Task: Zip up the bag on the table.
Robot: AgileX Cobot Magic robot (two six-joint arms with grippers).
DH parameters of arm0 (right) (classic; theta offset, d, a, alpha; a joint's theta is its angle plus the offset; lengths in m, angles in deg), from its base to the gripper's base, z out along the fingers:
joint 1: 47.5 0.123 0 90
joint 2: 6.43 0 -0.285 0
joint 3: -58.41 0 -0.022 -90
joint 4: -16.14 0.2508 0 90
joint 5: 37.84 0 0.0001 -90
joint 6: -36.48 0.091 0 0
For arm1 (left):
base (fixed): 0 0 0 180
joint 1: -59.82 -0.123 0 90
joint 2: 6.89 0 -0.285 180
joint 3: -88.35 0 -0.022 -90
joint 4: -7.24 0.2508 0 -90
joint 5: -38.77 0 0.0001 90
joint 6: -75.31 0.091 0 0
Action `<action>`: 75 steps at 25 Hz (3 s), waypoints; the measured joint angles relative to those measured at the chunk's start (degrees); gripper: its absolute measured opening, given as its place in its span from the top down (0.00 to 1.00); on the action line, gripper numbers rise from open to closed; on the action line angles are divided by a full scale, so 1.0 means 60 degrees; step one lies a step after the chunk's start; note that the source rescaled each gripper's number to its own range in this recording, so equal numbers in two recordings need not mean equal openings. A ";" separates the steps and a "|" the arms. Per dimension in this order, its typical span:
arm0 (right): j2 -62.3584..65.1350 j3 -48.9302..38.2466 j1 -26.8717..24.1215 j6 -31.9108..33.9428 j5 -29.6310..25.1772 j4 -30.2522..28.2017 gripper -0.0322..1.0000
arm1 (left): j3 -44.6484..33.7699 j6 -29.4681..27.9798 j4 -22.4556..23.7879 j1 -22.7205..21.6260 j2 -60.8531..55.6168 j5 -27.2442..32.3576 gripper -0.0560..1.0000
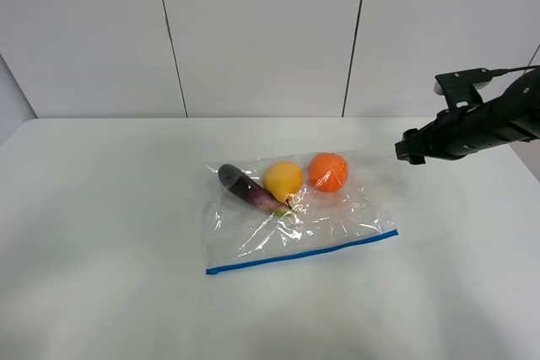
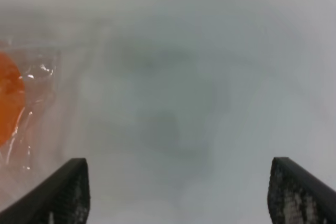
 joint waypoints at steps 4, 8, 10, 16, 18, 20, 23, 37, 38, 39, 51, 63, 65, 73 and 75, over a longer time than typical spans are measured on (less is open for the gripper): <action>0.0000 0.0000 -0.0012 0.0566 -0.0189 0.0000 0.00 | 0.0000 0.0000 0.0000 0.0000 0.0000 0.0000 0.12; 0.0000 0.0000 -0.0237 0.0863 -0.0354 0.0000 0.00 | 0.0000 0.0000 0.0000 0.0000 0.0000 0.0000 0.12; 0.0000 0.0000 -0.0392 0.0897 -0.0430 -0.0032 0.00 | 0.0000 0.0000 0.0000 0.0000 0.0000 0.0000 0.12; 0.0009 0.0000 -0.0524 0.0919 -0.0633 -0.0257 0.00 | 0.0000 0.0000 0.0000 0.0000 0.0000 0.0000 0.12; 0.0108 0.0000 -0.0524 0.0919 -0.0691 -0.0268 0.00 | 0.0000 0.0000 0.0000 0.0000 0.0000 0.0000 0.12; 0.0409 0.0000 -0.0524 0.0919 -0.0691 -0.0341 0.00 | 0.0000 0.0000 0.0000 0.0000 0.0000 0.0000 0.12; 0.1125 0.0000 -0.0524 0.0919 -0.0698 -0.0488 0.00 | 0.0000 0.0000 0.0000 0.0000 0.0000 0.0000 0.12; 0.3950 -0.0009 -0.0524 0.0994 -0.2282 -0.0916 0.00 | 0.0000 0.0000 0.0000 0.0000 0.0000 0.0000 0.12; 0.4109 -0.0009 -0.0524 0.0994 -0.2473 -0.0959 0.00 | 0.0000 0.0000 0.0000 0.0000 0.0000 0.0000 0.12; 0.4248 -0.0009 -0.0524 0.1015 -0.2630 -0.1000 0.00 | 0.0000 0.0000 0.0000 0.0000 0.0000 0.0000 0.12; 0.5919 -0.0416 -0.0718 0.1750 -0.3140 -0.1606 0.00 | 0.0000 0.0000 0.0000 0.0000 0.0000 0.0000 0.12; 0.7991 -0.1832 -0.0749 0.3755 -0.3130 -0.3241 0.00 | 0.0000 -0.0002 0.0000 0.0000 0.0000 0.0000 0.12; 0.8411 -0.2044 -0.0749 0.3911 -0.3246 -0.3394 0.00 | 0.0000 -0.0010 0.0000 0.0000 0.0000 0.0000 0.12; 1.0455 -0.2672 -0.0749 0.4247 -0.4350 -0.3596 0.00 | 0.0000 -0.0020 0.0000 0.0000 0.0000 0.0000 0.12; 1.0997 -0.2683 -0.0749 0.4334 -0.4873 -0.3684 0.00 | 0.0000 -0.0020 0.0000 0.0000 0.0000 0.0000 0.12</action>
